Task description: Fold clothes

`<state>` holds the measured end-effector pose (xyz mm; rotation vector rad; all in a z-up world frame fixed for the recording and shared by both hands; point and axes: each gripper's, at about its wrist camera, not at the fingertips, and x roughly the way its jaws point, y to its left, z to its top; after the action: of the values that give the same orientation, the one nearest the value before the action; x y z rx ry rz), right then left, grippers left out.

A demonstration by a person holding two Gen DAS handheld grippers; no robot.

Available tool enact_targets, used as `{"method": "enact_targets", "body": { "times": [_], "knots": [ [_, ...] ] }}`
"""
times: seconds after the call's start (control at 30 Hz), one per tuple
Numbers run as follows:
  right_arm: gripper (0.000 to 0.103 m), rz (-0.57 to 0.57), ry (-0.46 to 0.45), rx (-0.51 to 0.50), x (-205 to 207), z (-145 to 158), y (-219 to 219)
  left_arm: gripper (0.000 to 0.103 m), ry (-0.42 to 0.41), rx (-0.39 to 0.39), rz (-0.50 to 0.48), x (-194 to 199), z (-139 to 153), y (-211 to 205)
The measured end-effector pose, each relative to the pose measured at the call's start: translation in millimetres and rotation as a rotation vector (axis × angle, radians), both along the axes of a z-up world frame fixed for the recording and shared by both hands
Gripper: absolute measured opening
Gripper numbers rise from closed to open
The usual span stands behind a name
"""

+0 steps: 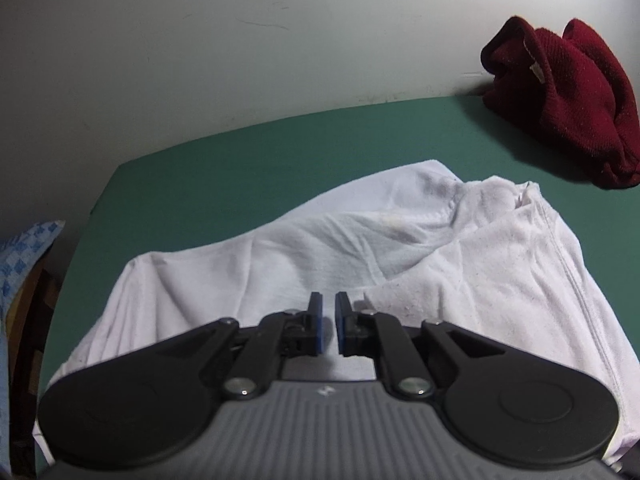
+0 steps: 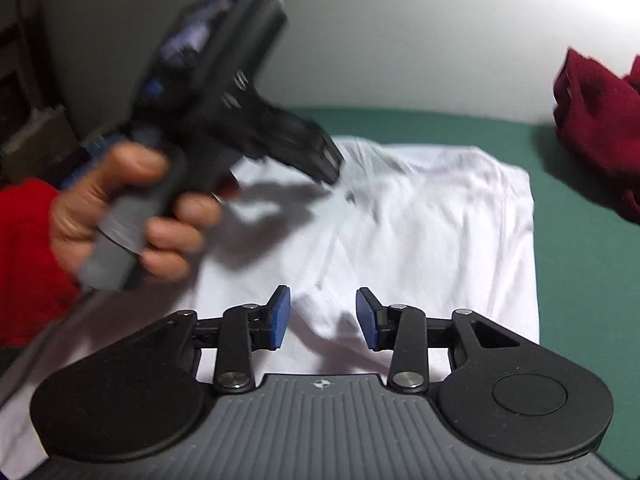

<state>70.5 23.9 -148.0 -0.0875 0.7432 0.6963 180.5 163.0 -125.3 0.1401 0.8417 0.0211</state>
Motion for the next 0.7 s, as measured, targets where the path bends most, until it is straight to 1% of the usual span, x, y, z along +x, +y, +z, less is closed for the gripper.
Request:
{"method": "enact_targets", "body": {
  "times": [0.03, 0.07, 0.13, 0.2, 0.23, 0.27, 0.33, 0.37, 0.4, 0.5, 0.53, 0.6, 0.63, 0.7],
  "knots": [
    [0.013, 0.007, 0.01, 0.003, -1.8, -1.7, 2.5, 0.0, 0.008, 0.014, 0.0, 2.7, -4.0, -2.3],
    [0.005, 0.032, 0.028, 0.016, -4.7, -2.6, 5.3, 0.0, 0.015, 0.025, 0.002, 5.1, -7.8, -4.2],
    [0.004, 0.077, 0.049, 0.032, -11.5, -3.7, 10.6, 0.0, 0.018, 0.031, 0.021, 9.1, -13.5, -4.8],
    [0.005, 0.109, 0.069, 0.057, -18.5, -2.8, 11.5, 0.0, 0.008, 0.029, 0.051, 12.4, -14.2, -1.6],
    [0.009, 0.117, 0.092, 0.078, -20.8, -2.5, 9.7, 0.0, 0.006, 0.023, 0.068, 14.9, -14.6, 2.1],
    [0.024, 0.126, 0.118, 0.099, -22.6, -2.4, 7.6, 0.0, 0.003, 0.023, 0.081, 17.3, -14.9, 5.2],
    [0.041, 0.102, 0.129, 0.114, -29.1, -0.8, 3.0, 0.0, 0.002, 0.056, 0.088, 21.0, -15.7, 7.9],
    [0.041, 0.088, 0.12, 0.121, -31.4, 1.7, 1.1, 0.0, 0.003, 0.072, 0.088, 22.1, -15.6, 8.5],
    [0.041, 0.078, 0.118, 0.129, -33.0, 3.2, -1.9, 0.0, 0.004, 0.067, 0.084, 21.0, -13.0, 9.3],
    [0.04, 0.025, 0.13, 0.148, -39.8, 1.8, -14.1, 0.0, -0.021, -0.012, 0.061, 8.1, 2.8, 13.3],
    [0.038, 0.006, 0.129, 0.15, -43.6, 2.1, -18.2, 0.0, -0.028, -0.041, 0.05, 3.4, 7.5, 13.1],
    [0.033, -0.031, 0.125, 0.153, -51.9, 3.1, -26.6, 0.0, -0.037, -0.075, 0.026, -4.7, 11.5, 7.8],
    [0.027, -0.047, 0.12, 0.142, -56.7, 3.9, -29.1, 0.0, -0.033, -0.081, 0.007, -7.1, 10.1, 2.6],
    [0.023, -0.075, 0.107, 0.113, -66.6, 5.8, -33.0, 0.0, -0.009, -0.072, -0.024, -8.9, 2.8, -9.3]
  ]
}}
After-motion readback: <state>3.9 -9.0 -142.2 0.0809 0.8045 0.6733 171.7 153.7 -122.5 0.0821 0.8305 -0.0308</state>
